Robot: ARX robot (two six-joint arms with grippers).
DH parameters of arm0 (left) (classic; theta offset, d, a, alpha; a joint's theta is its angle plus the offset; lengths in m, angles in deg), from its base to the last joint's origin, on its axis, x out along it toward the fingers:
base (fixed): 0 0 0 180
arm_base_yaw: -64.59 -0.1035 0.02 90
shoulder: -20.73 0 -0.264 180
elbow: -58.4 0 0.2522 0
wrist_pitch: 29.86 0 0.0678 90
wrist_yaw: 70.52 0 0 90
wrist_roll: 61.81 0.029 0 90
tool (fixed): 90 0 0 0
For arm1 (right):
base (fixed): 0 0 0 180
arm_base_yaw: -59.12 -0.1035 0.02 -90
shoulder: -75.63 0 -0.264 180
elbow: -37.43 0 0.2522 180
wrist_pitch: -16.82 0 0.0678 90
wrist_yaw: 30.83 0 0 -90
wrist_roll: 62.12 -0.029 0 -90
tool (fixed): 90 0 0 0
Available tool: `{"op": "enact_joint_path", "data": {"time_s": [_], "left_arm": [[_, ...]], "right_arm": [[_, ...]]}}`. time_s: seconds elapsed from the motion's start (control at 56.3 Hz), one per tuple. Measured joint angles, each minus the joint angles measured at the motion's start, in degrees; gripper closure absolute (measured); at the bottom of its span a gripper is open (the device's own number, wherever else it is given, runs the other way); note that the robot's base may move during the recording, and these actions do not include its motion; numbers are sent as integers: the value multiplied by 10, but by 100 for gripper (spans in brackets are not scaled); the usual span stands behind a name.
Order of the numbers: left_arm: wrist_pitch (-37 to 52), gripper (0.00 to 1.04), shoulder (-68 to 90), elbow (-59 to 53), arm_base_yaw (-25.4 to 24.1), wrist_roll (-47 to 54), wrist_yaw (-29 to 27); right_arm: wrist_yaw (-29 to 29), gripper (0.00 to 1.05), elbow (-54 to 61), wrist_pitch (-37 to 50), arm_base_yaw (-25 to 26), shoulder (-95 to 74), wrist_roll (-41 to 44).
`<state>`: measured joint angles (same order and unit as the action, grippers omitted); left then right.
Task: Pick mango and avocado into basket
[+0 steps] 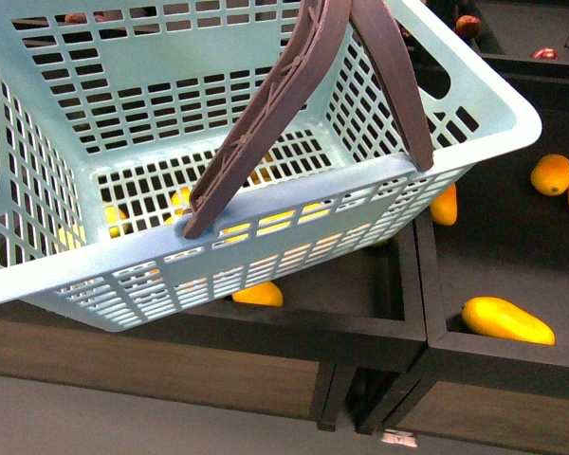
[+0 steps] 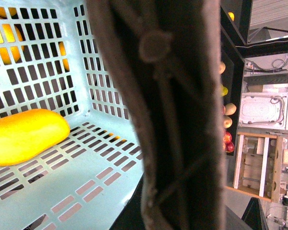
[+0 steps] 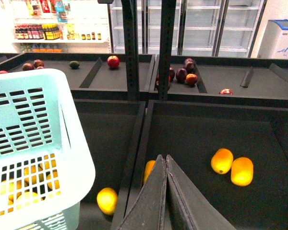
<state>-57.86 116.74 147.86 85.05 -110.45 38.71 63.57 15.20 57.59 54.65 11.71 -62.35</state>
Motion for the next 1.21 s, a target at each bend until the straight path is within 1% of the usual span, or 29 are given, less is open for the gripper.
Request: {"op": "enact_joint_path", "data": {"time_s": [0.036, 0.071, 0.107, 0.195, 0.604, 1.03, 1.208], "left_arm": [[0, 99, 0, 0, 0, 0, 0], [0, 99, 0, 0, 0, 0, 0], [0, 99, 0, 0, 0, 0, 1], [0, 99, 0, 0, 0, 0, 2], [0, 99, 0, 0, 0, 1, -1], [0, 99, 0, 0, 0, 1, 0], [0, 99, 0, 0, 0, 1, 0]], "right_arm": [[-5, 102, 10, 17, 4, 2, 0], [-24, 102, 20, 25, 16, 4, 0], [-38, 102, 32, 21, 30, 12, 0], [-39, 102, 48, -5, 42, 48, 0], [-42, 102, 78, -146, 43, 224, 0], [-43, 102, 81, -292, 43, 384, 0], [-43, 102, 81, -334, 43, 429, 0]]}}
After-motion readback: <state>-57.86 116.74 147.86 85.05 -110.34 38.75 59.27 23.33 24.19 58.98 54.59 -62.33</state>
